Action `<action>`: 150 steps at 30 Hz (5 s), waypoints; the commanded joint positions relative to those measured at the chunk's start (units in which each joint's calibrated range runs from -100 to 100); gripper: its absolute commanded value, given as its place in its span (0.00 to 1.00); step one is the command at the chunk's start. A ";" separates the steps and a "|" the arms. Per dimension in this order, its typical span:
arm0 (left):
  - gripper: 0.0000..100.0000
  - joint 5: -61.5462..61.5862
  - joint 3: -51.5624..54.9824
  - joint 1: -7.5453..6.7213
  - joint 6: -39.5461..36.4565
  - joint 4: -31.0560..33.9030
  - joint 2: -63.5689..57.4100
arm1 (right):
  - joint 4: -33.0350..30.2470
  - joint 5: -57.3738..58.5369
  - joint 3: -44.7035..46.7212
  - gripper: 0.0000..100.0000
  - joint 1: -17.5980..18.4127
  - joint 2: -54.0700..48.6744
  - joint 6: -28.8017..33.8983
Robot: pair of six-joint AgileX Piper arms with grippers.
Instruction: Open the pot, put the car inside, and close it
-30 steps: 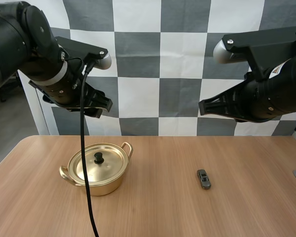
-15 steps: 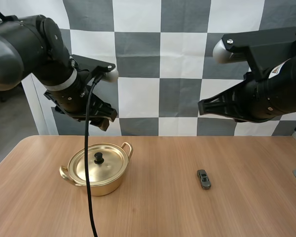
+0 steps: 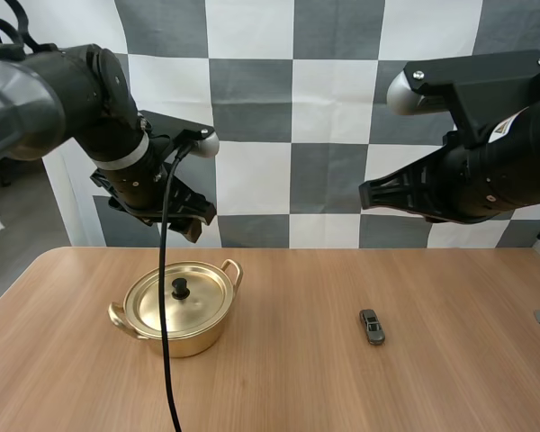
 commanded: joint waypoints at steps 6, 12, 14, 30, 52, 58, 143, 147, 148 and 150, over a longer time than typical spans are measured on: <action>1.00 -0.67 3.67 0.05 0.04 0.20 5.96 | 0.67 0.00 -0.03 0.00 0.04 -0.06 -0.02; 1.00 -7.79 6.70 0.05 0.14 -0.15 8.68 | 0.67 0.00 -0.03 0.00 0.04 -0.06 -0.02; 1.00 -8.50 7.44 0.05 0.36 -0.15 9.65 | 0.77 0.00 -0.03 0.00 0.04 -0.06 -0.02; 1.00 -11.88 8.17 0.05 1.51 -0.01 15.55 | 0.89 0.00 -0.03 0.00 0.04 -0.06 -0.02; 1.00 -15.82 8.17 0.05 2.66 -0.17 21.75 | 0.89 0.00 -0.03 0.00 0.04 -0.06 -0.02; 1.00 -16.34 8.17 0.05 2.66 -0.17 21.75 | 0.89 0.00 -0.03 0.00 0.04 -0.06 -0.02; 0.00 3.51 -18.02 0.05 -1.94 -3.73 -39.98 | 0.97 -16.87 2.26 1.00 -0.95 42.70 -10.14; 0.00 3.51 -18.02 0.05 -1.94 -4.00 -39.98 | 0.97 -16.88 2.26 1.00 -0.95 42.59 -9.93; 0.00 3.51 -18.02 0.05 -1.94 -4.00 -39.98 | 0.97 -15.88 2.26 1.00 -0.95 42.59 -9.83; 0.00 3.51 -18.02 0.05 -1.94 -4.00 -39.98 | 1.12 -14.38 2.26 1.00 -0.95 42.59 -9.83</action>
